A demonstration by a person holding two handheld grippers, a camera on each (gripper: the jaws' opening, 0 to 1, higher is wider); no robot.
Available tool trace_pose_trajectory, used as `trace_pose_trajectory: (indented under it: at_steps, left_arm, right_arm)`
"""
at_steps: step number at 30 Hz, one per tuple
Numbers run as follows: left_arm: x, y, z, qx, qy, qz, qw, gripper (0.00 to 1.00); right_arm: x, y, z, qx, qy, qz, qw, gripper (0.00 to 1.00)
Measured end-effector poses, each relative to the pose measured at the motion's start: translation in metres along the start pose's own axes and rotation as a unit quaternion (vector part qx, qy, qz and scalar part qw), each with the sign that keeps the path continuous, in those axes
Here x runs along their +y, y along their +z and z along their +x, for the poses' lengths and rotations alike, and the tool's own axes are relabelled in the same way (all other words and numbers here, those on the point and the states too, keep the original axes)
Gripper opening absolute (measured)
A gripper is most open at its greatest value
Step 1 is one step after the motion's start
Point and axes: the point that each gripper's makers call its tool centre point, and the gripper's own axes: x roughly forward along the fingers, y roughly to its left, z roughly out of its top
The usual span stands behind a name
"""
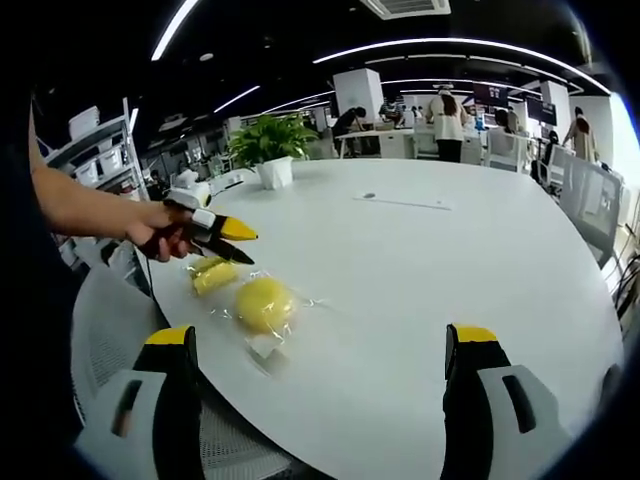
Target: Compare the silicone blocks by pressing each to a similar depth, holding the contact briefly, and releasing to observe deformation and rebound differences across the visible hardness samples.
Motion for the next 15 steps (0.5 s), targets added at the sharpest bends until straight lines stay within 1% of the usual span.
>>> trace_pose_trajectory:
  at_steps: [2,4,6,9,11,12,13,14,15]
  left_arm:
    - [0.000,-0.005,0.002,0.008,0.007,-0.003,0.9999,0.78]
    - [0.006,-0.011,0.004,0.017,0.023,-0.012,0.9995,0.73]
    - [0.008,-0.017,0.007,0.026,0.027,-0.021,0.9991,0.70]
    - [0.007,-0.019,0.010,0.029,0.025,-0.025,0.9989,0.62]
    - [0.008,-0.019,0.012,0.027,0.027,-0.041,0.9984,0.57]
    - [0.008,-0.018,0.014,0.025,0.025,-0.056,0.9978,0.55]
    - [0.007,-0.018,0.014,0.025,0.023,-0.062,0.9975,0.50]
    - [0.005,-0.019,0.015,0.026,0.016,-0.079,0.9964,0.45]
    - [0.005,-0.019,0.016,0.027,0.014,-0.084,0.9960,0.43]
  right_arm:
    - [0.000,0.000,0.000,0.000,0.000,0.000,1.0000,0.96]
    - [0.002,0.000,0.000,0.002,0.002,0.001,1.0000,0.96]
    - [0.002,-0.001,0.001,0.002,0.002,0.001,1.0000,0.96]
    - [0.003,-0.002,0.001,0.003,0.003,0.001,1.0000,0.96]
    - [0.003,-0.003,0.001,0.004,0.003,0.001,1.0000,0.96]
    - [0.003,-0.003,0.000,0.005,0.003,0.002,1.0000,0.96]
    - [0.004,-0.004,0.000,0.005,0.003,0.002,1.0000,0.96]
    - [0.004,-0.004,0.000,0.005,0.003,0.002,1.0000,0.96]
    - [0.003,-0.004,-0.001,0.006,0.003,0.002,1.0000,0.96]
